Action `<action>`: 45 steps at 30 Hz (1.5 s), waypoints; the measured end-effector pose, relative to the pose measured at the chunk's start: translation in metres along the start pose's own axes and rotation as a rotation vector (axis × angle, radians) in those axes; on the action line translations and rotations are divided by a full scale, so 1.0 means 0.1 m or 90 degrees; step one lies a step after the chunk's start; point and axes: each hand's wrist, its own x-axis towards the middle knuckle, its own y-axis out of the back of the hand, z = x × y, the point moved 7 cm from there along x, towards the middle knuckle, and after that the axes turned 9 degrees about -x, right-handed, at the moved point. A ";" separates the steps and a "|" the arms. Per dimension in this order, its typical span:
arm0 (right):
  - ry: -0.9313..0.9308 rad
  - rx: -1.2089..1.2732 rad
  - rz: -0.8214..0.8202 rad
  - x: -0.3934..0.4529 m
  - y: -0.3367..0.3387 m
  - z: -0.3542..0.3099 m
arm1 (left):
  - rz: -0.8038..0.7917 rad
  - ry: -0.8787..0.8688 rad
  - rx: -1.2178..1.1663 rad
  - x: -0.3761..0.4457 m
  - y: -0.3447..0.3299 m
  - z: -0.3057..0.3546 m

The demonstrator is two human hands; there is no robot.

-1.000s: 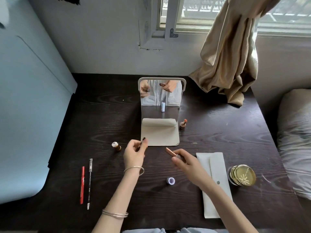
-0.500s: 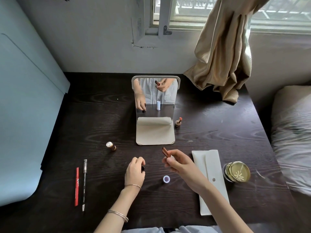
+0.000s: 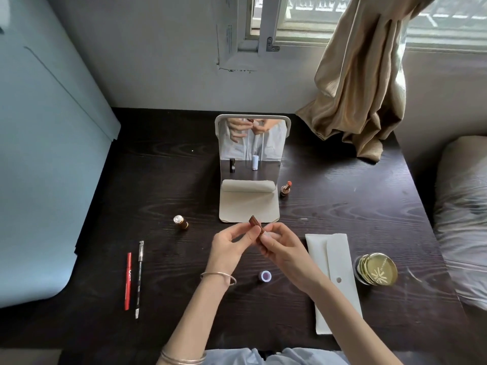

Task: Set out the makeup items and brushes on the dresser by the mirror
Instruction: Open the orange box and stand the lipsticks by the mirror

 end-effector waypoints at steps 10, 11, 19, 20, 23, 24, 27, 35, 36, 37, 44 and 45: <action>0.011 0.051 0.068 -0.05 -0.05 0.01 | 0.119 -0.030 -0.077 -0.06 -0.06 0.12; 0.010 0.067 0.070 -0.06 -0.04 0.01 | 0.133 -0.029 -0.062 -0.06 -0.05 0.12; 0.031 0.100 0.107 -0.14 0.00 -0.01 | 0.156 -0.009 -0.073 -0.11 -0.06 0.12; 0.029 0.101 0.108 -0.15 0.00 -0.01 | 0.157 -0.006 -0.075 -0.11 -0.05 0.11; 0.027 0.095 0.110 -0.18 0.00 -0.02 | 0.157 -0.009 -0.067 -0.11 -0.06 0.12; 0.029 0.093 0.107 -0.18 0.00 -0.02 | 0.158 -0.012 -0.064 -0.11 -0.06 0.12; 0.031 0.086 0.105 -0.19 -0.01 -0.02 | 0.157 -0.029 -0.057 -0.12 -0.06 0.15; 0.015 0.118 0.094 -0.21 -0.02 0.03 | 0.158 -0.039 -0.040 -0.13 -0.04 0.16; 0.013 0.117 0.093 -0.21 -0.02 0.04 | 0.158 -0.041 -0.037 -0.13 -0.03 0.15; 0.011 0.110 0.093 -0.21 -0.02 0.05 | 0.159 -0.042 -0.035 -0.13 -0.02 0.15; 0.033 -0.019 0.075 -0.21 -0.03 0.01 | 0.175 -0.078 -0.004 -0.11 -0.02 0.19; 0.051 -0.080 0.074 -0.20 -0.03 -0.01 | 0.177 -0.086 0.003 -0.11 -0.03 0.19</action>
